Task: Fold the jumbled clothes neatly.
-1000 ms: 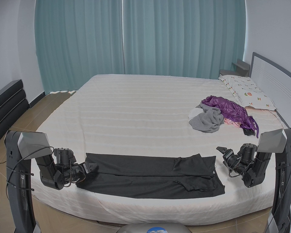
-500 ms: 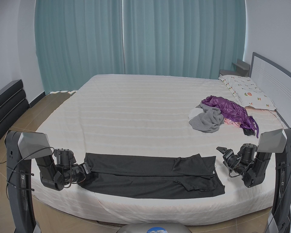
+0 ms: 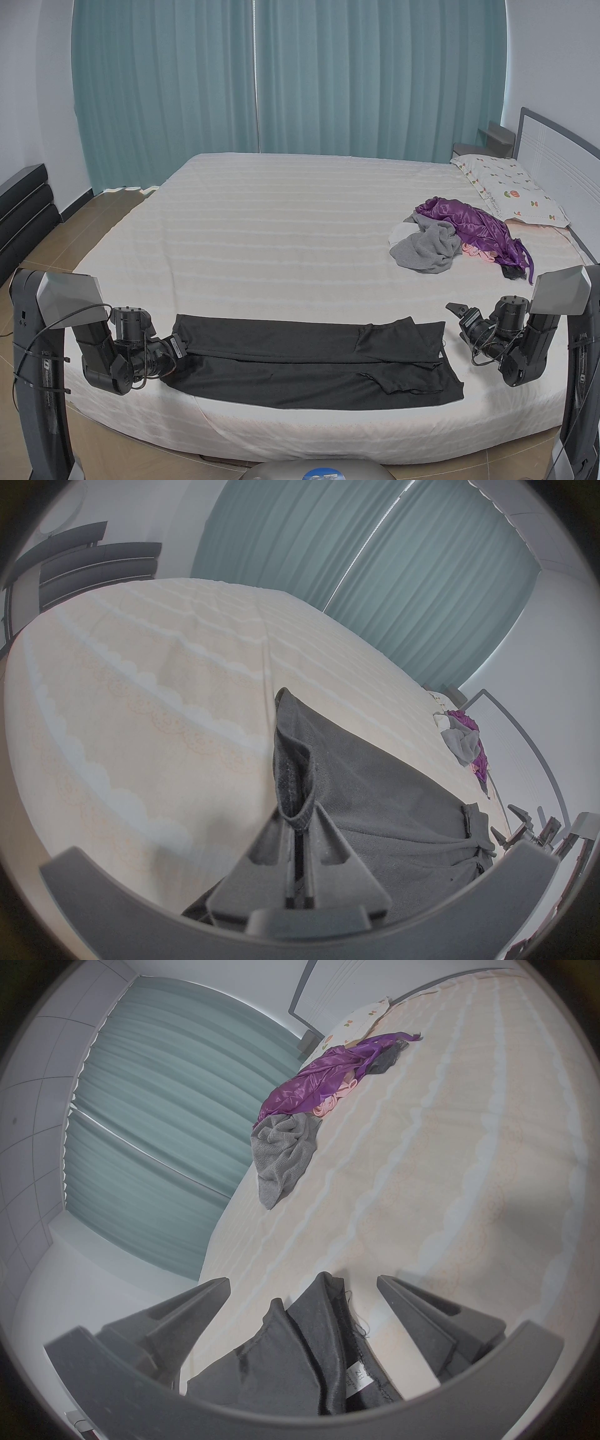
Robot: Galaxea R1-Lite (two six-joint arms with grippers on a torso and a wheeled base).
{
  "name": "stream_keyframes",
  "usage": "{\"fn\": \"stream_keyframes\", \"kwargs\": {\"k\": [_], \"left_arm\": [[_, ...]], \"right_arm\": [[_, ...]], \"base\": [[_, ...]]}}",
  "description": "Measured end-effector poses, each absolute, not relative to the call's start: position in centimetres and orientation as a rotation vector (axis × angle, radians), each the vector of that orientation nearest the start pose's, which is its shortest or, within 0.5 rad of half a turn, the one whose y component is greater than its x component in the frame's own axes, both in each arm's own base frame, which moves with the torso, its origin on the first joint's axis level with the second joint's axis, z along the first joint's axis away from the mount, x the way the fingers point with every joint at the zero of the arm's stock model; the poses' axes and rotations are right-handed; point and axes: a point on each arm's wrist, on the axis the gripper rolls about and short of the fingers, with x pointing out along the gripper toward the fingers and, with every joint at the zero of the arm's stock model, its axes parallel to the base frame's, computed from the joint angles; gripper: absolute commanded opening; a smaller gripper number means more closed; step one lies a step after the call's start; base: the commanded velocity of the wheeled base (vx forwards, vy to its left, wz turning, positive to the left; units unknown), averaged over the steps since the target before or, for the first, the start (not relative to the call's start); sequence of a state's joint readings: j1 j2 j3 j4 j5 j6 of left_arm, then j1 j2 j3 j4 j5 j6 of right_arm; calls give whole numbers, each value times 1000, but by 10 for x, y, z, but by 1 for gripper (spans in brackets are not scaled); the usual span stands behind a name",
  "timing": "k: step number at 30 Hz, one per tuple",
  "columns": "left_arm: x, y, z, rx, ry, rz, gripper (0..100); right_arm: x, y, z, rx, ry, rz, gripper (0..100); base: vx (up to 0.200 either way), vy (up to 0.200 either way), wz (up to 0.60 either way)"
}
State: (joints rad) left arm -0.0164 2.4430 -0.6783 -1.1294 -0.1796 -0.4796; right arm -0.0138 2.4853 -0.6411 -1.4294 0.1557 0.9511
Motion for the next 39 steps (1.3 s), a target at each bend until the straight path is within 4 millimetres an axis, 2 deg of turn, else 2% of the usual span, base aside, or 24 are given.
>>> {"fn": "stream_keyframes", "kwargs": {"k": [7, 28, 39], "left_arm": [[352, -10, -54, -515, 668, -34, 0], [367, -18, -44, -580, 610, -23, 0], [367, -20, -34, -580, 587, -36, 0]], "right_arm": [[357, -1, -47, 970, 450, -69, 100], [357, 1, -48, 961, 450, -61, 100], [357, 1, -49, 961, 451, -61, 100]], "base": [[-171, 0, 0], [0, 0, 0], [0, -200, 0]]}}
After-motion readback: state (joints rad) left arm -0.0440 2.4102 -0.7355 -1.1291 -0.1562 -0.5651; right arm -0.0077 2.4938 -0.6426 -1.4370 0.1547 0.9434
